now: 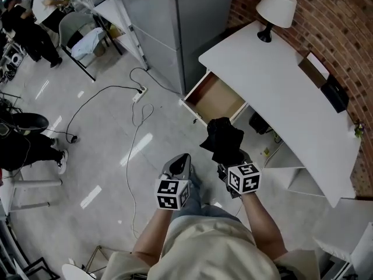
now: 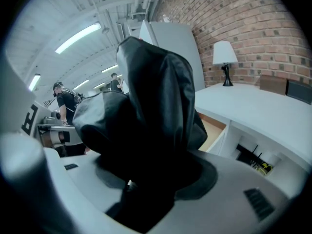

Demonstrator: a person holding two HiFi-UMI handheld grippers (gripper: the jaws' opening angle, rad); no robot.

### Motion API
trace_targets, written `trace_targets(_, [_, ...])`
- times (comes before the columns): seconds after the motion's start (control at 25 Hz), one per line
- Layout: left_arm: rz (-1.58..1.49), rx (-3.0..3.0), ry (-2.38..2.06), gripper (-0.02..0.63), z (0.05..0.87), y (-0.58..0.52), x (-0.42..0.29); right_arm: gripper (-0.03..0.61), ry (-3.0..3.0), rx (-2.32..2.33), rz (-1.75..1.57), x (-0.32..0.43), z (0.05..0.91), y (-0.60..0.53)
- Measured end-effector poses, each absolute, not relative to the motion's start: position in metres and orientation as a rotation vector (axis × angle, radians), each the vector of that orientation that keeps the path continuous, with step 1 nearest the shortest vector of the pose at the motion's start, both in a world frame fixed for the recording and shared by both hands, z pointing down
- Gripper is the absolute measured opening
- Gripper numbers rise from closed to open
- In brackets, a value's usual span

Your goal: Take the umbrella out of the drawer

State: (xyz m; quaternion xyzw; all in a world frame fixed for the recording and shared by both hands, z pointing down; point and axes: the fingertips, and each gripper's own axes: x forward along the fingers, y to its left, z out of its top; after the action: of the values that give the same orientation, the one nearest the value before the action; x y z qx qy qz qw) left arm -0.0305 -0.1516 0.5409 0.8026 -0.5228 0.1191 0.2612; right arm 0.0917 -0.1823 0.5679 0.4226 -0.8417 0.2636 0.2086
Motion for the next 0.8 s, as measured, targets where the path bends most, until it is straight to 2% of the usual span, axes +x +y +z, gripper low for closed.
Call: trace_targets(0.8, [0.314, 2.286, -1.427, 0.012, 0.493, 0.011, 0.023, 0.233, -2.432, 1.206, 0.556, 0.152, 0.495, -0.01])
